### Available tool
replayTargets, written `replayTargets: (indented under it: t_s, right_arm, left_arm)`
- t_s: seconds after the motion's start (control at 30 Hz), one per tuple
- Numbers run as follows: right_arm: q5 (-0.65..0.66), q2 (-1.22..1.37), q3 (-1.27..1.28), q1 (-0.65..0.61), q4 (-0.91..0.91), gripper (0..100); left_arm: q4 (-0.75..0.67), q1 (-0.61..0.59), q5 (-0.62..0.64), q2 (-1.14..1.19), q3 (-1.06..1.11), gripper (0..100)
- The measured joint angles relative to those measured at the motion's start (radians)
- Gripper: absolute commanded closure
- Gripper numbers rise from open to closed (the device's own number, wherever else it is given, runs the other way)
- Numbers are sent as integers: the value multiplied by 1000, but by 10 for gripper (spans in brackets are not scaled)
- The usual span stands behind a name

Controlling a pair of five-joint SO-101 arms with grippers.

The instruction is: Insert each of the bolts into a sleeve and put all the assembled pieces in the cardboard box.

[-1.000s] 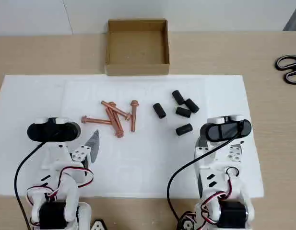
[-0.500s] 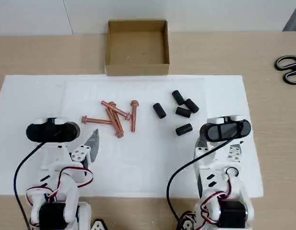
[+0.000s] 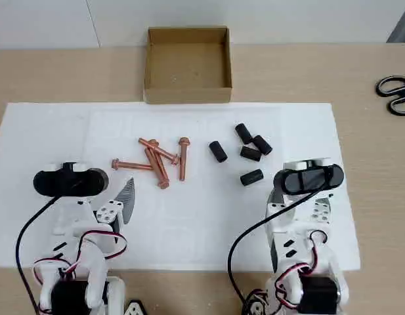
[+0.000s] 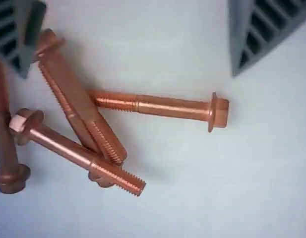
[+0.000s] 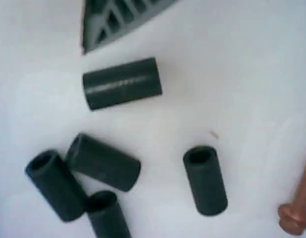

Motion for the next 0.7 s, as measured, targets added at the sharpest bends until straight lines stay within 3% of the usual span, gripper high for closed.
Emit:
replayTargets:
  t_s: [0.47, 0.7]
  right_arm:
    - [0, 0, -181, 0, 51, 742]
    - [0, 249, -410, 6, 71, 742]
  left_arm:
    - [55, -6, 0, 0, -138, 753]
    - [55, -6, 0, 100, -264, 753]
